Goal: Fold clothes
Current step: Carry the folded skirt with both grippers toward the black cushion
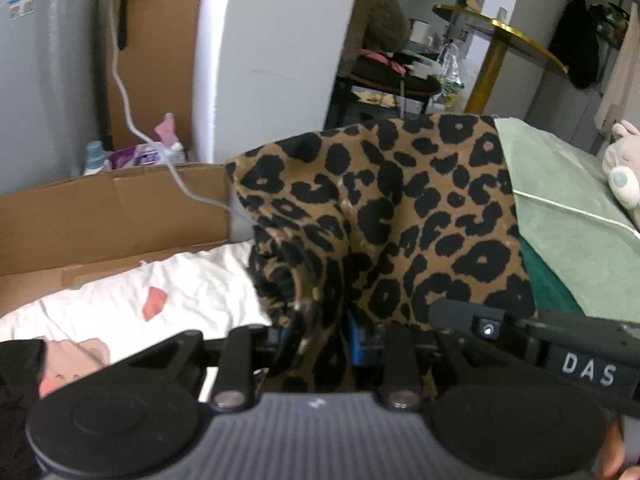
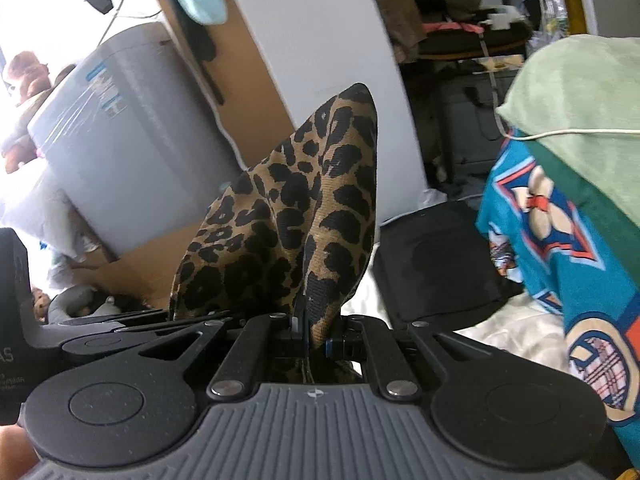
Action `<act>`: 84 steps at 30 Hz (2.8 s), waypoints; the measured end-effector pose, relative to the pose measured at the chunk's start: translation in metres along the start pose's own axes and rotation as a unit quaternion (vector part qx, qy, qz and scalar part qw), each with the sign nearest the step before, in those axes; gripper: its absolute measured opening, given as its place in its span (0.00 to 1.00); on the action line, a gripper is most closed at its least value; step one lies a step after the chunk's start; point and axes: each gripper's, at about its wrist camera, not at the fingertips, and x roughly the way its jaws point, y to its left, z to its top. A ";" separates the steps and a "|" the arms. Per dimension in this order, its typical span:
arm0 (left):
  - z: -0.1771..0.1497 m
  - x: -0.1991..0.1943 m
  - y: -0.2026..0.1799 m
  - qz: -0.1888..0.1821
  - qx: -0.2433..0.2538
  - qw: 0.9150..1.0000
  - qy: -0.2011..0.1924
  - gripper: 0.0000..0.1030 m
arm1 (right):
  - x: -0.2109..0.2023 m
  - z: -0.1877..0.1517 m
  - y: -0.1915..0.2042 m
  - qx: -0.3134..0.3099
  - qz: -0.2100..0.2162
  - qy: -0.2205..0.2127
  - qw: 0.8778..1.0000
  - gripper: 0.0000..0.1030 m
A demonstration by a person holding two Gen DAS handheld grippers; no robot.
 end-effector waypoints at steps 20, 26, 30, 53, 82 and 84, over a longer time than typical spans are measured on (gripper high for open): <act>0.006 0.050 -0.074 -0.021 0.018 1.000 -0.003 0.29 | -0.008 0.004 -0.088 -0.022 -0.054 -0.046 0.997 0.06; 0.014 0.072 -0.084 -0.027 0.051 0.998 -0.038 0.29 | 0.015 0.015 -0.101 -0.056 -0.058 -0.071 0.994 0.06; 0.022 0.091 -0.072 -0.035 0.045 0.998 -0.039 0.29 | 0.036 0.024 -0.121 -0.039 -0.036 -0.085 0.995 0.06; -0.001 0.187 0.005 -0.128 -0.058 0.987 -0.074 0.28 | 0.161 0.029 -0.152 -0.160 -0.026 -0.111 0.981 0.06; 0.012 0.295 0.097 -0.156 -0.202 0.966 -0.030 0.27 | 0.328 0.052 -0.184 -0.180 -0.053 -0.013 0.982 0.06; 0.012 0.299 0.098 -0.160 -0.199 0.966 -0.024 0.26 | 0.339 0.053 -0.185 -0.183 -0.060 -0.007 0.981 0.06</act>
